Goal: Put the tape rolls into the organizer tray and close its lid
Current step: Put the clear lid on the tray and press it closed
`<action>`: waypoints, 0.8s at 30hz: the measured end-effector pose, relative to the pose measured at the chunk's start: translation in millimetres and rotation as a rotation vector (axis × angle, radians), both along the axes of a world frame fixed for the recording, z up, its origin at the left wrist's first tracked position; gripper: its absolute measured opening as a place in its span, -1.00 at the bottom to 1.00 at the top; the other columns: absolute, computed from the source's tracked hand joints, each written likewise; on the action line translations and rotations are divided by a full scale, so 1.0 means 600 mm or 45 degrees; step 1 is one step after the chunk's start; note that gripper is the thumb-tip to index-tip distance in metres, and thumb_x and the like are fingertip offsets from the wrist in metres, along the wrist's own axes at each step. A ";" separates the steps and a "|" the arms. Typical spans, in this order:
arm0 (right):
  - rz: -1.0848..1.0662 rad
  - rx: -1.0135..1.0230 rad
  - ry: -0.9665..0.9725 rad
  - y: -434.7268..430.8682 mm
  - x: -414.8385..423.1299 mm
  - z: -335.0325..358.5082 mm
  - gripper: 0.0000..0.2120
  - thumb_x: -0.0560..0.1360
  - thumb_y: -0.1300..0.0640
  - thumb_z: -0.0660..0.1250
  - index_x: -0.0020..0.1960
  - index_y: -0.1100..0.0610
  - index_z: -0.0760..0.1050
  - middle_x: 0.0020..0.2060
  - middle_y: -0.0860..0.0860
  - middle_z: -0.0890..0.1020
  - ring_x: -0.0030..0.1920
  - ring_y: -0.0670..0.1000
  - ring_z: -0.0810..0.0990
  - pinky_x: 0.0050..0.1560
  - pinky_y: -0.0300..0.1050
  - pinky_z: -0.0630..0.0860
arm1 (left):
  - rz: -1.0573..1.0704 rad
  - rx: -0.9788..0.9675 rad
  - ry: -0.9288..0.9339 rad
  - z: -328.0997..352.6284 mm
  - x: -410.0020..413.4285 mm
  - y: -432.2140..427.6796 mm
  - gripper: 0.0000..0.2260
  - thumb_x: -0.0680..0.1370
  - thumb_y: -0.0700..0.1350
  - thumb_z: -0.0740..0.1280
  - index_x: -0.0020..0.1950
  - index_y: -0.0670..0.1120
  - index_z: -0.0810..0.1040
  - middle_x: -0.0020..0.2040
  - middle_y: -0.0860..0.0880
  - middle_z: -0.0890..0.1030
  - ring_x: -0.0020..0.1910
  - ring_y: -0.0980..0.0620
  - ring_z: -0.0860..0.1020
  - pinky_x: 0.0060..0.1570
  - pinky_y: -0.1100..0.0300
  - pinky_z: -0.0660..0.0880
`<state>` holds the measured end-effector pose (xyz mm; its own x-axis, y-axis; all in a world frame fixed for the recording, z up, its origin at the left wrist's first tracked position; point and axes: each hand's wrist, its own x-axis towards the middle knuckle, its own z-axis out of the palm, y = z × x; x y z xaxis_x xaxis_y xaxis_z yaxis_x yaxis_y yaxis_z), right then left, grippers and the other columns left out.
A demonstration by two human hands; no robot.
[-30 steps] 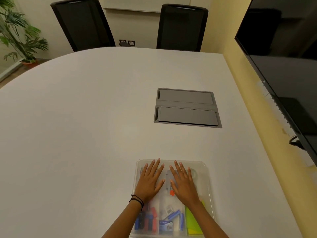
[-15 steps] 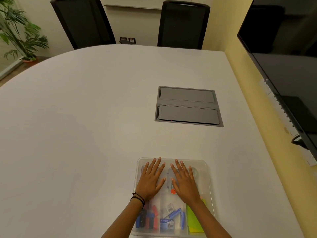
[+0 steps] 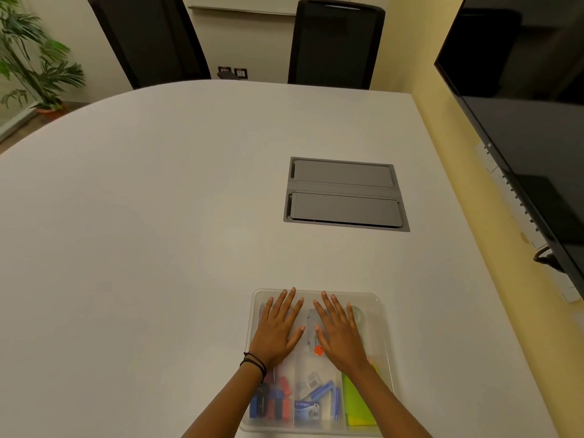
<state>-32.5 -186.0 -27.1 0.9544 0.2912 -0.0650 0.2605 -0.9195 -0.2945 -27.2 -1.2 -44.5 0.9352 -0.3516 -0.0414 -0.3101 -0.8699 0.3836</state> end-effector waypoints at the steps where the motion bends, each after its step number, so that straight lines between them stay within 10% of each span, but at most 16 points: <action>1: -0.004 0.010 -0.002 0.001 0.001 0.003 -0.47 0.55 0.01 0.16 0.48 -0.02 0.10 0.51 0.01 0.11 0.50 -0.08 -0.16 0.41 -0.11 -0.42 | 0.000 -0.005 -0.001 0.001 0.000 0.000 -0.44 0.56 0.20 -0.06 0.52 0.00 0.02 0.54 -0.06 -0.03 0.52 -0.07 -0.08 0.43 0.07 -0.33; 6: 0.014 0.014 0.009 -0.005 0.009 0.001 -0.50 0.58 0.01 0.12 0.48 -0.03 0.09 0.52 -0.01 0.08 0.52 0.01 -0.04 0.50 -0.06 -0.34 | 0.002 -0.053 -0.011 0.007 -0.001 0.000 -0.44 0.56 0.20 -0.04 0.51 0.00 0.05 0.54 -0.07 0.01 0.52 -0.07 -0.06 0.43 0.09 -0.34; 10: -0.069 0.084 -0.090 -0.001 0.036 0.015 -0.60 0.48 0.18 0.33 0.31 0.16 0.40 0.31 0.19 0.48 0.32 0.18 0.45 0.34 0.12 0.39 | 0.082 -0.140 -0.013 0.021 0.018 -0.003 -0.51 0.56 0.15 0.07 0.44 -0.03 0.27 0.47 -0.11 0.31 0.47 -0.08 0.21 0.49 -0.05 -0.26; 15: -0.085 0.062 -0.022 -0.005 0.087 0.026 -0.74 0.59 0.18 0.12 0.24 0.18 0.41 0.16 0.12 0.51 0.17 0.10 0.48 0.24 -0.04 0.42 | 0.180 -0.197 -0.017 0.036 0.070 -0.013 -0.77 0.61 -0.08 0.17 0.23 -0.07 0.48 0.15 -0.08 0.53 0.14 -0.07 0.47 0.25 0.08 0.33; 24: -0.080 0.058 0.014 -0.018 0.124 0.010 -0.75 0.59 0.06 0.15 -0.15 0.19 0.44 -0.21 0.11 0.56 -0.19 0.08 0.48 -0.15 -0.03 0.43 | 0.308 -0.252 0.000 0.025 0.111 0.015 -0.68 0.55 0.13 0.24 -0.11 -0.13 0.52 -0.16 -0.08 0.55 -0.17 -0.04 0.48 -0.15 0.15 0.40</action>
<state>41.8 -196.7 -20.9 0.9703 0.2335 -0.0639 0.1989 -0.9195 -0.3391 39.6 8.0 -29.5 0.9928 -0.1198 0.0057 -0.1029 -0.8268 0.5530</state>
